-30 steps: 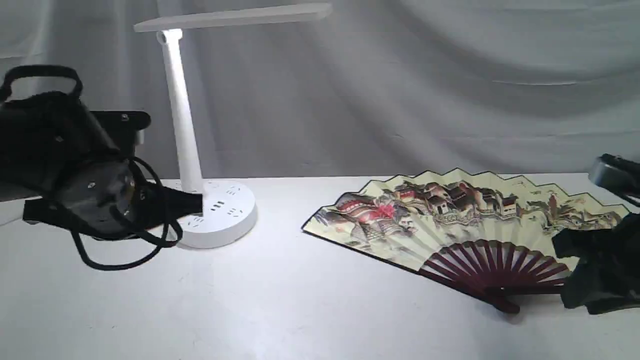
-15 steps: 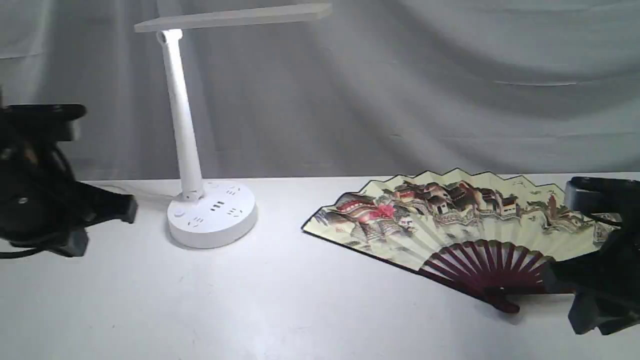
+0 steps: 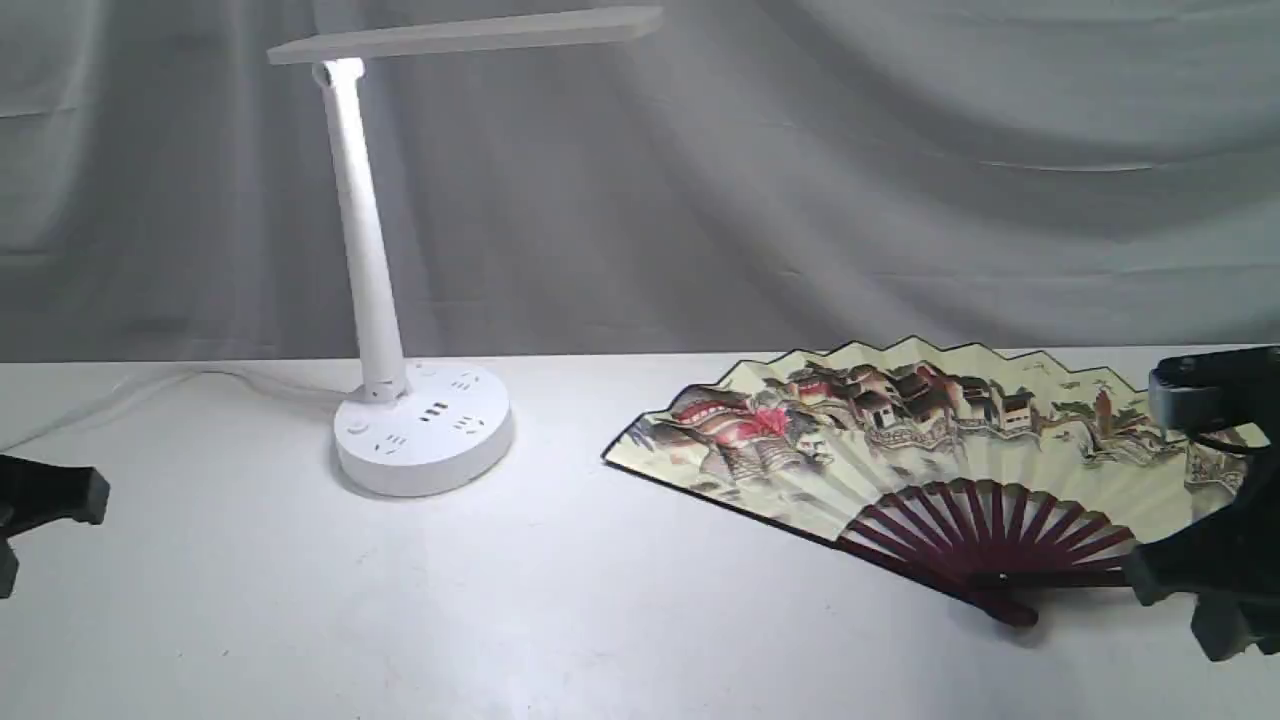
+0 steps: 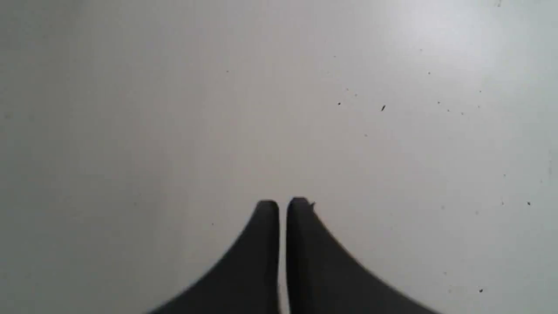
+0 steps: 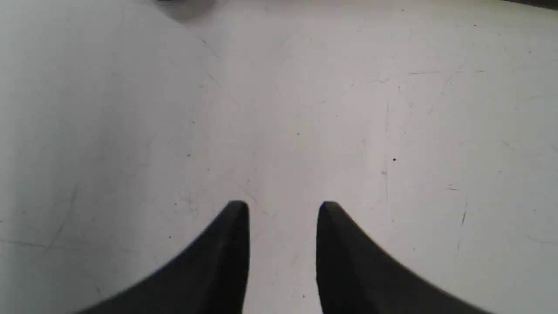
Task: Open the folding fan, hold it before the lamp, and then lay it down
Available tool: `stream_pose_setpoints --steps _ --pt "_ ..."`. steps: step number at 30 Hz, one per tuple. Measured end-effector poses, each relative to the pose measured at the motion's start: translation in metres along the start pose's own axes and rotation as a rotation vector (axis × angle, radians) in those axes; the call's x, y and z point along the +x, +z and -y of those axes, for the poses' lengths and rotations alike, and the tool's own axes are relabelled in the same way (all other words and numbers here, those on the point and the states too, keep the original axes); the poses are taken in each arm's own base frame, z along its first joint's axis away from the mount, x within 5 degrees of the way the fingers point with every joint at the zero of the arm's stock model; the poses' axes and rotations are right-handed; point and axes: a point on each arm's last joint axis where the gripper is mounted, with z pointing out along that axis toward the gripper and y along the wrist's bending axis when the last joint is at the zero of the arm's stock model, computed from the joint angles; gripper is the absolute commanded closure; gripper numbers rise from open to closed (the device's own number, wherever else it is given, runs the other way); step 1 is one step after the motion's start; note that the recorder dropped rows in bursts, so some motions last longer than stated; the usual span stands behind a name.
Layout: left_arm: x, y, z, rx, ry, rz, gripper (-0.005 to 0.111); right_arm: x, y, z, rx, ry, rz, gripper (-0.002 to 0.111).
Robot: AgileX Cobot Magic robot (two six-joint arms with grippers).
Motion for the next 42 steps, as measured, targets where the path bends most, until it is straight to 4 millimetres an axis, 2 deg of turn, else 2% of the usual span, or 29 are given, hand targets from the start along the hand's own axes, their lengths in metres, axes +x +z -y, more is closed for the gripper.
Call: stream_pose_setpoints --steps 4,10,17,24,32,37,42 --pt "0.002 0.005 0.001 0.014 -0.008 0.033 0.107 0.0 0.0 0.0 0.0 0.002 0.0 0.083" --pt "0.003 0.005 0.0 0.001 0.012 0.021 0.107 0.0 0.0 0.0 0.003 -0.001 -0.001 0.108" --pt "0.003 0.002 0.0 0.004 0.099 0.033 0.107 0.0 0.0 0.0 0.003 -0.001 -0.001 0.108" --pt "0.001 -0.022 0.001 0.024 0.105 0.12 0.107 0.0 -0.006 0.0 0.006 0.001 0.018 0.108" --pt "0.005 -0.06 -0.001 0.04 0.095 0.25 0.107 0.006 -0.049 -0.003 0.017 0.01 0.154 0.108" --pt "0.013 -0.096 -0.003 0.05 0.089 0.366 0.107 0.017 -0.087 -0.006 0.028 0.013 0.274 0.108" --pt "0.024 -0.13 -0.005 0.057 0.086 0.48 0.107 0.035 -0.129 -0.01 0.047 0.01 0.405 0.108"
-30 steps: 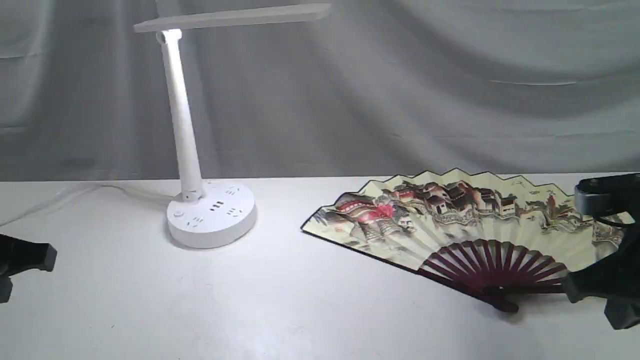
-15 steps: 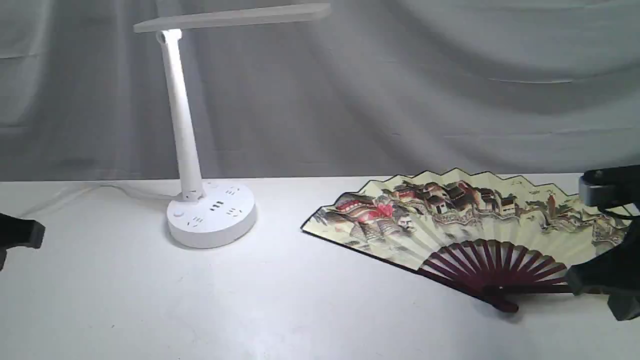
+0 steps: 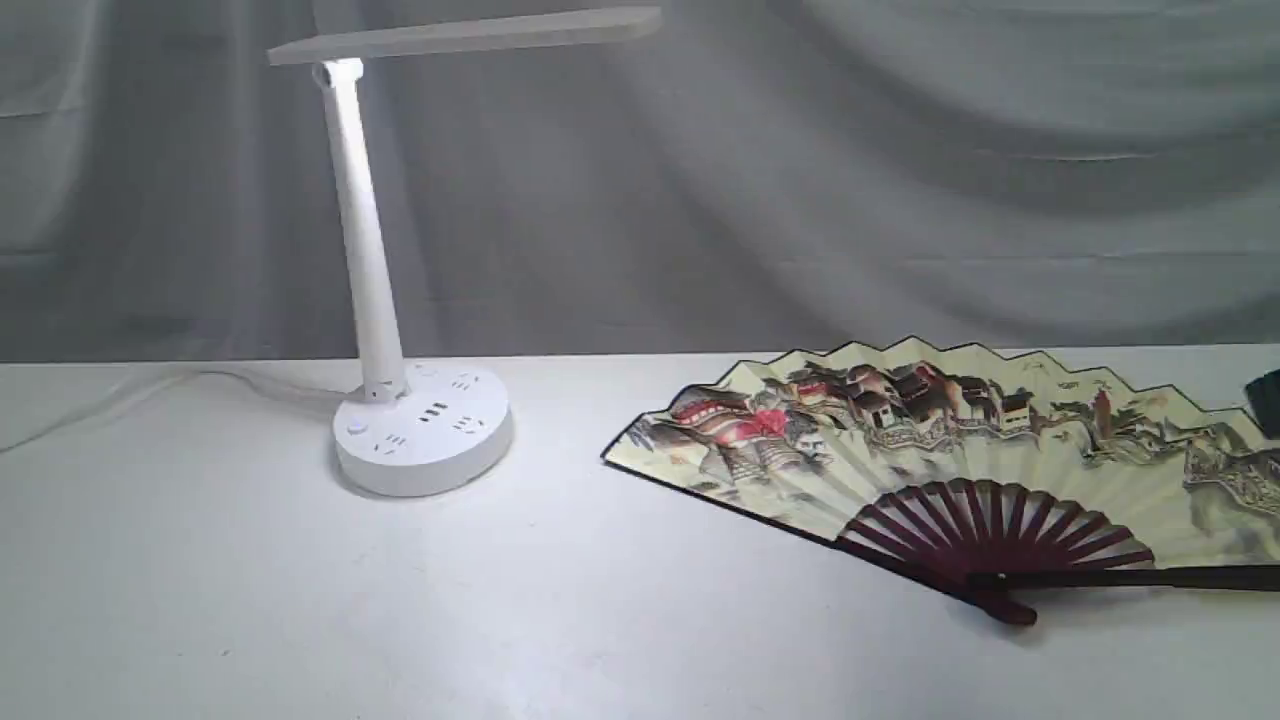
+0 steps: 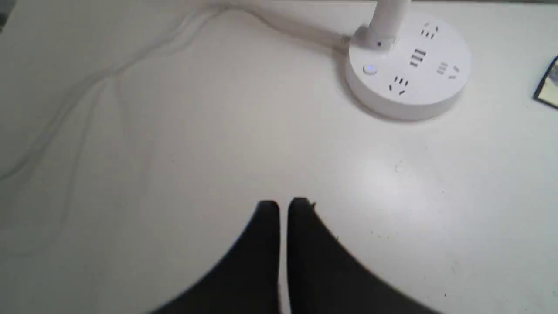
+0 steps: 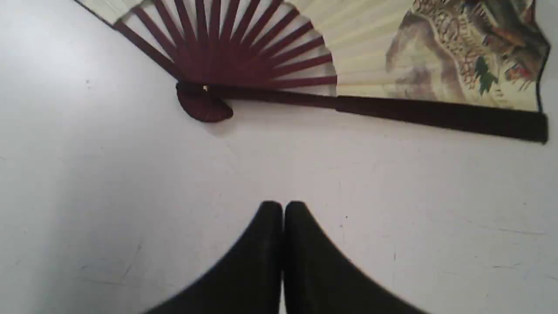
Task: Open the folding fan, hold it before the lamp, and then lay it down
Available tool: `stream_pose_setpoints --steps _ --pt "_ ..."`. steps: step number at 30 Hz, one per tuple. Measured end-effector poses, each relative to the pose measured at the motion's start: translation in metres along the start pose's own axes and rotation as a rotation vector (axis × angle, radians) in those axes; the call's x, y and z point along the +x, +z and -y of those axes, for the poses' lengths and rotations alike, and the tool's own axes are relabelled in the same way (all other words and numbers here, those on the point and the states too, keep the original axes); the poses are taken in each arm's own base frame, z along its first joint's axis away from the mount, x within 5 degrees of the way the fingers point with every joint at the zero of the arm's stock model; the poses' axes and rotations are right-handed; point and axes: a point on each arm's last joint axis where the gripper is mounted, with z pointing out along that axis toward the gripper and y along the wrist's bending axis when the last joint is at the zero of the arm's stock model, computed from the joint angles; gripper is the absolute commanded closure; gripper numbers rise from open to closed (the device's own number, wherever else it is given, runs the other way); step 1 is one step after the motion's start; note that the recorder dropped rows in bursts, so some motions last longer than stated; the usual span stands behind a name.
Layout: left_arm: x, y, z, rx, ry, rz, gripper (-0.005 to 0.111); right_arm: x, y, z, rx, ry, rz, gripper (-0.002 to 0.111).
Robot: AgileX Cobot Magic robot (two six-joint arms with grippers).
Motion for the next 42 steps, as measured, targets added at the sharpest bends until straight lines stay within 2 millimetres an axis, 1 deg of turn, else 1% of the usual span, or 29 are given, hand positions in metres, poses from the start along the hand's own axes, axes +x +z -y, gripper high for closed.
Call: stream_pose_setpoints --steps 6,7,11,13,14,16,20,22,26,30,33,35,39,42 --pt "0.0 -0.05 0.0 0.015 -0.013 0.158 0.107 0.008 -0.052 -0.003 0.024 -0.004 0.164 0.108" --pt "0.001 -0.063 0.0 0.015 -0.013 0.196 0.107 0.01 -0.062 -0.004 0.029 -0.005 0.197 0.108" --pt "0.007 -0.099 0.0 0.022 -0.018 0.312 0.107 0.024 -0.101 -0.007 0.044 -0.007 0.325 0.108" --pt "0.012 -0.12 0.0 0.025 -0.02 0.379 0.107 0.032 -0.116 -0.009 0.049 -0.008 0.372 0.108" --pt "0.015 -0.128 0.0 0.026 -0.02 0.406 0.107 0.037 -0.126 -0.01 0.052 -0.008 0.404 0.108" --pt "0.023 -0.15 -0.001 0.028 -0.02 0.481 0.107 0.048 -0.144 -0.013 0.057 -0.008 0.467 0.108" --pt "0.041 -0.185 -0.001 0.03 -0.02 0.597 0.107 0.074 -0.179 -0.018 0.07 -0.011 0.591 0.108" --pt "0.052 -0.202 -0.002 0.032 -0.02 0.657 0.107 0.087 -0.191 -0.021 0.073 -0.006 0.635 0.108" --pt "0.072 -0.23 -0.002 0.037 -0.022 0.764 0.107 0.114 -0.214 -0.026 0.078 -0.004 0.721 0.108" --pt "0.097 -0.255 -0.003 0.039 -0.022 0.86 0.107 0.14 -0.232 -0.03 0.089 -0.009 0.806 0.108" --pt "0.113 -0.267 -0.003 0.04 -0.021 0.901 0.107 0.162 -0.24 -0.034 0.098 -0.011 0.873 0.108" --pt "0.125 -0.274 -0.003 0.041 -0.021 0.923 0.107 0.174 -0.241 -0.036 0.098 -0.01 0.9 0.108" --pt "0.145 -0.283 -0.004 0.042 -0.02 0.942 0.107 0.202 -0.233 -0.04 0.102 -0.012 0.945 0.108" --pt "0.155 -0.288 -0.004 0.042 -0.02 0.958 0.107 0.212 -0.225 -0.041 0.105 -0.013 0.94 0.108"
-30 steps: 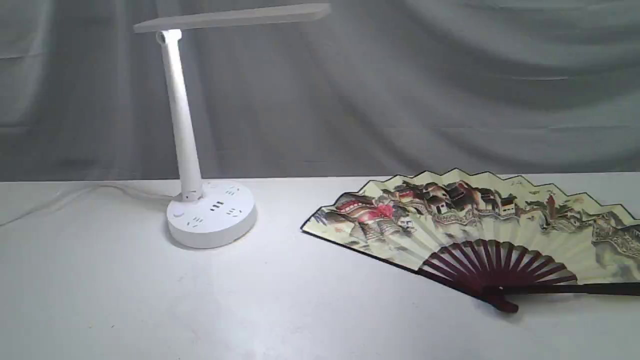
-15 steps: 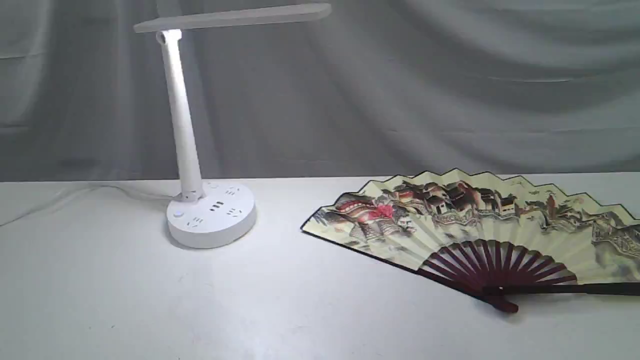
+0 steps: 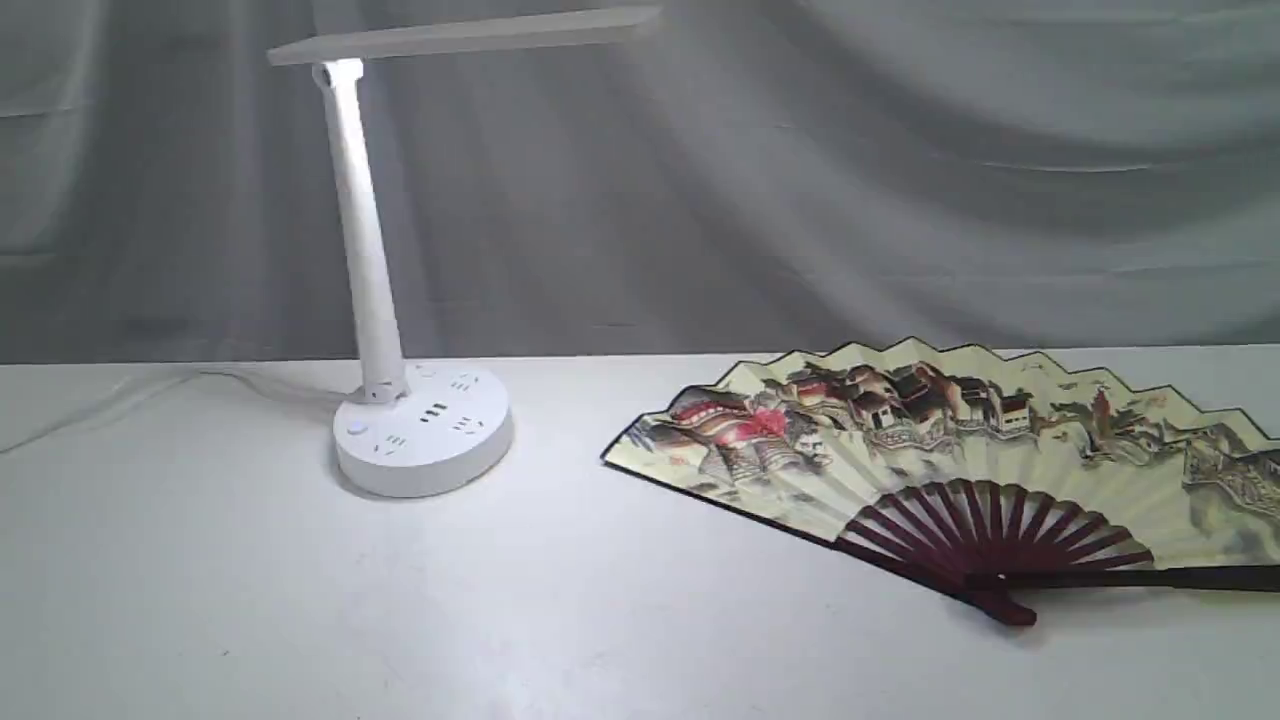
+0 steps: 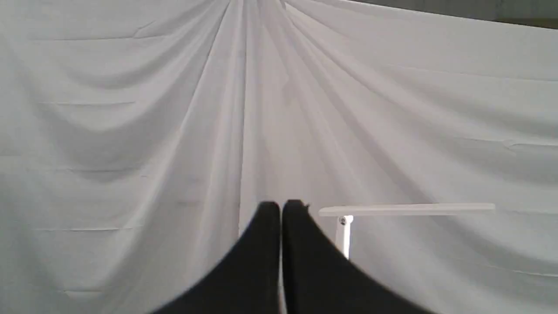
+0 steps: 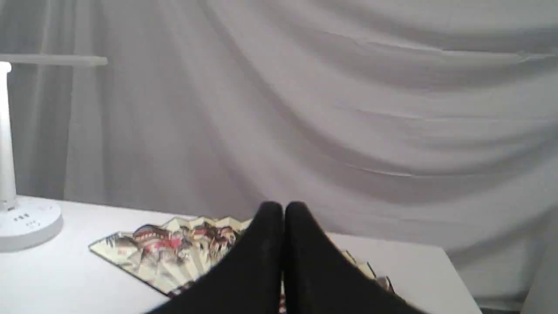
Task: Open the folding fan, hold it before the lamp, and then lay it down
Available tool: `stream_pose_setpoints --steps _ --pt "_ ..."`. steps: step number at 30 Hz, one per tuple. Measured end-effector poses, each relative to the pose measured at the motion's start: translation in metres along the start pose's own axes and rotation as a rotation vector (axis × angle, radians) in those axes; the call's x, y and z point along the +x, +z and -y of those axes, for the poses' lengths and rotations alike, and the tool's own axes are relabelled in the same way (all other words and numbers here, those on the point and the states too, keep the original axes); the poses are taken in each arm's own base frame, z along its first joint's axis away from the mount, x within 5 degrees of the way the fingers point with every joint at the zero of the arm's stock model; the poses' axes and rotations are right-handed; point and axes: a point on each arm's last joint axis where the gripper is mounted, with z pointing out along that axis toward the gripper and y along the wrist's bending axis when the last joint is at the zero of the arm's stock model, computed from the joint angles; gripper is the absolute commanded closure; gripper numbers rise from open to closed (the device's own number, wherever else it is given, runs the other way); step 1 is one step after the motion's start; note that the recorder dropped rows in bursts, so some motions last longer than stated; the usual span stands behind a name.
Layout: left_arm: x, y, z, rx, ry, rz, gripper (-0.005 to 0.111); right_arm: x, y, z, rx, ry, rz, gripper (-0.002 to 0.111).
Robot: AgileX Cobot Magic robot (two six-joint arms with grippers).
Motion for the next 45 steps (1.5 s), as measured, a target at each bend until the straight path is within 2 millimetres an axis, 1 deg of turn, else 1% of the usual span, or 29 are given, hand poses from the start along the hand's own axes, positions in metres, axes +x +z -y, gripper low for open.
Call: stream_pose_setpoints --steps 6,9,11,14,18,20,22,23,25,27,28,30,33,37,40,41,42,45 --pt "0.005 -0.001 0.001 0.013 -0.012 -0.035 0.107 0.008 0.005 0.0 0.004 -0.006 -0.052 0.108" --pt "0.01 0.003 0.001 0.015 -0.016 -0.048 0.107 0.009 0.008 0.0 0.006 -0.006 -0.046 0.108" --pt "0.016 0.011 0.001 0.016 -0.018 -0.049 0.107 0.009 0.011 0.001 0.011 -0.006 -0.02 0.108" --pt "0.031 0.025 0.0 0.015 -0.021 -0.056 0.107 0.012 0.019 0.0 0.009 0.002 0.013 0.108" --pt "0.062 0.046 -0.001 0.009 -0.024 -0.127 0.107 0.023 0.038 -0.001 0.002 0.022 0.038 0.108" --pt "0.076 0.053 -0.002 0.008 -0.027 -0.166 0.107 0.032 0.047 -0.002 -0.005 0.035 0.036 0.108" --pt "0.096 0.062 -0.003 0.005 -0.028 -0.205 0.107 0.046 0.06 -0.004 -0.013 0.056 0.021 0.108" --pt "0.101 0.065 -0.003 0.004 -0.029 -0.203 0.107 0.051 0.064 -0.004 -0.015 0.063 0.019 0.108" --pt "0.118 0.073 -0.004 0.002 -0.03 -0.21 0.107 0.063 0.074 -0.005 -0.014 0.076 0.014 0.108" --pt "0.138 0.08 -0.005 -0.001 -0.031 -0.217 0.107 0.079 0.084 -0.006 -0.012 0.086 -0.005 0.108" --pt "0.145 0.083 -0.005 -0.003 -0.032 -0.216 0.107 0.083 0.086 -0.006 -0.011 0.089 -0.005 0.108" --pt "0.158 0.086 -0.006 -0.005 -0.032 -0.214 0.107 0.098 0.094 -0.007 -0.008 0.099 -0.021 0.108" --pt "0.179 0.09 -0.007 -0.009 -0.044 -0.212 0.107 0.11 0.102 -0.008 -0.003 0.122 0.002 0.108" --pt "0.201 0.093 -0.008 -0.013 -0.048 -0.198 0.107 0.12 0.108 -0.007 0.012 0.145 0.051 0.108" --pt "0.217 0.093 -0.009 -0.015 -0.048 -0.207 0.107 0.139 0.114 -0.008 0.026 0.151 0.053 0.108" --pt "0.221 0.093 -0.009 -0.016 -0.048 -0.211 0.107 0.149 0.117 -0.009 0.031 0.152 0.043 0.108" --pt "0.226 0.093 -0.009 -0.017 -0.048 -0.213 0.107 0.155 0.119 -0.009 0.037 0.153 0.047 0.108" --pt "0.235 0.092 -0.01 -0.018 -0.048 -0.211 0.107 0.17 0.121 -0.01 0.042 0.138 0.023 0.108"
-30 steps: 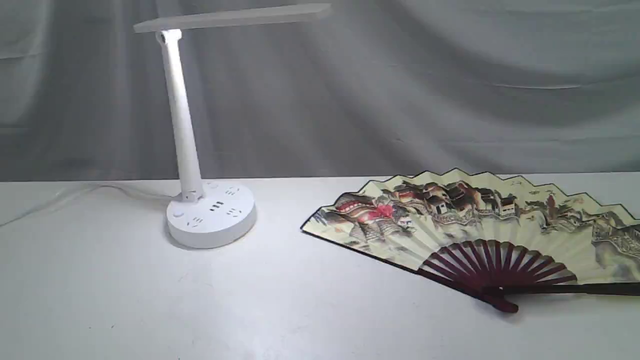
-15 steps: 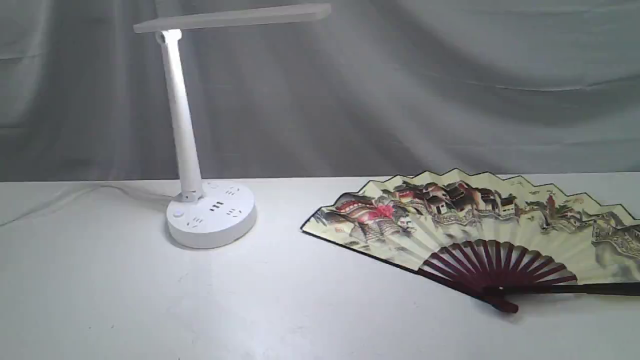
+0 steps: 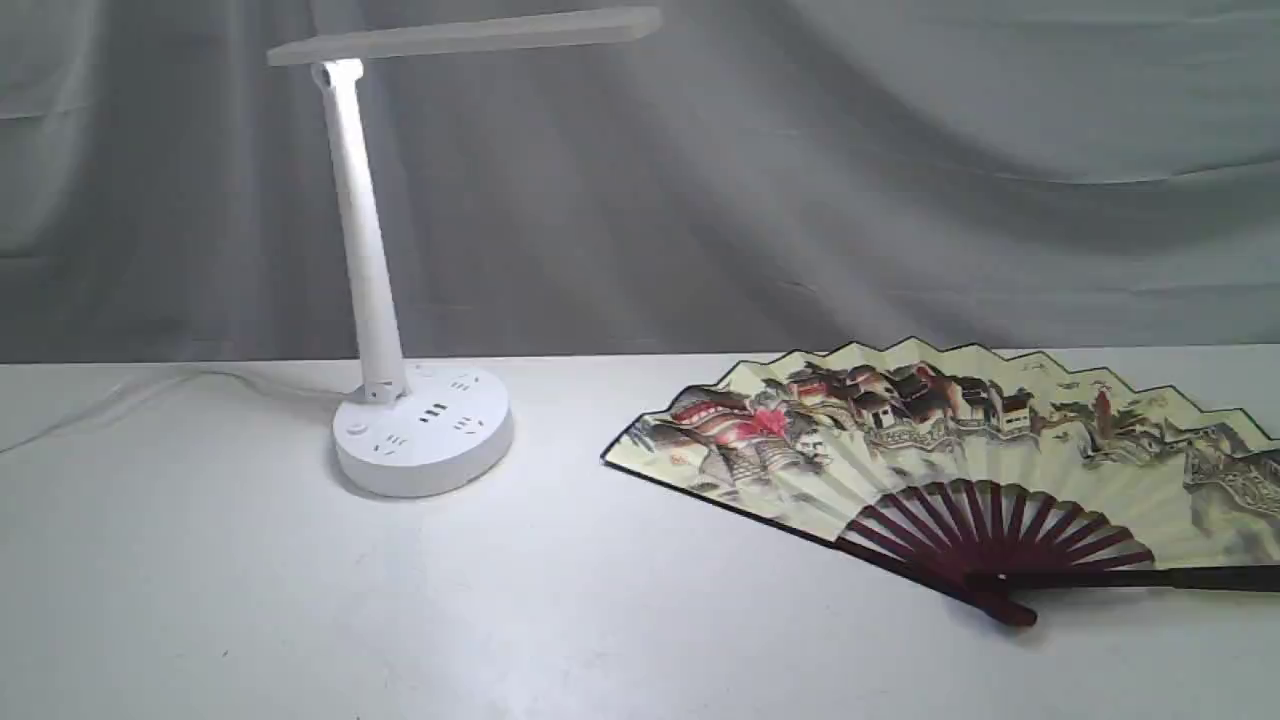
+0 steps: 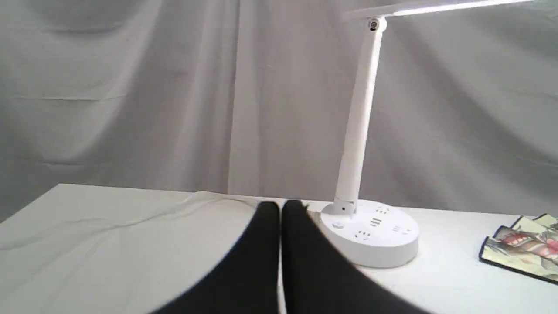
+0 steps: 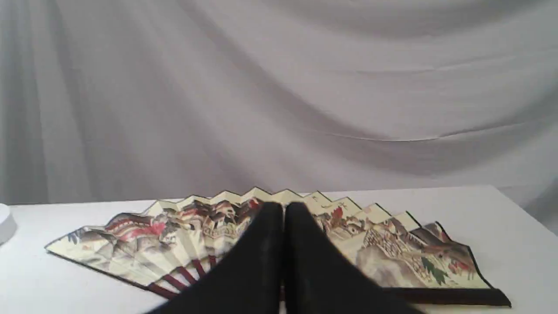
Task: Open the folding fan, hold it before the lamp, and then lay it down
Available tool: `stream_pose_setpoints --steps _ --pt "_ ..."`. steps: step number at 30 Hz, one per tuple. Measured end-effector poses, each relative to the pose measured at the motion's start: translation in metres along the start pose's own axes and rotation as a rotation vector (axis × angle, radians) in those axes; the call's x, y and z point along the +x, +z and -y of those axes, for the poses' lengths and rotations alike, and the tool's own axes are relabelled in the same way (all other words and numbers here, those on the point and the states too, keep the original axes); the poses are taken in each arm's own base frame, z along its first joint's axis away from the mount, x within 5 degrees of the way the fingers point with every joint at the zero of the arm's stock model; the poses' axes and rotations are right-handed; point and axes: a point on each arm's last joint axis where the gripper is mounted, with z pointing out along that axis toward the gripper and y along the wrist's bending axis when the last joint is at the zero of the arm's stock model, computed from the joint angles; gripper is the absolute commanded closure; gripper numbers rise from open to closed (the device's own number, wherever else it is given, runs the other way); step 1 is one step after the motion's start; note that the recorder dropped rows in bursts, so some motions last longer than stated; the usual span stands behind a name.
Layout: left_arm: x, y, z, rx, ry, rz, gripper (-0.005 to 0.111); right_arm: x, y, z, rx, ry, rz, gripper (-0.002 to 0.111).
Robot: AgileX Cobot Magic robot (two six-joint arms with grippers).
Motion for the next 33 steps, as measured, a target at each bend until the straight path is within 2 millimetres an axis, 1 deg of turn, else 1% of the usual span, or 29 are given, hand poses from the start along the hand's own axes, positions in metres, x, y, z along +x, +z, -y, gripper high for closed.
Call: stream_pose_setpoints --steps 7,12,33 --pt "0.003 0.0 0.0 -0.001 -0.002 -0.028 0.107 0.004 0.0 0.0 0.001 -0.09 -0.024 0.108" --pt "0.007 0.0 0.0 -0.003 -0.002 -0.062 0.107 0.012 0.0 0.0 -0.009 -0.123 -0.106 0.108" --pt "0.008 0.0 0.0 -0.003 -0.002 -0.081 0.107 0.013 0.0 0.0 -0.012 -0.127 -0.126 0.108"
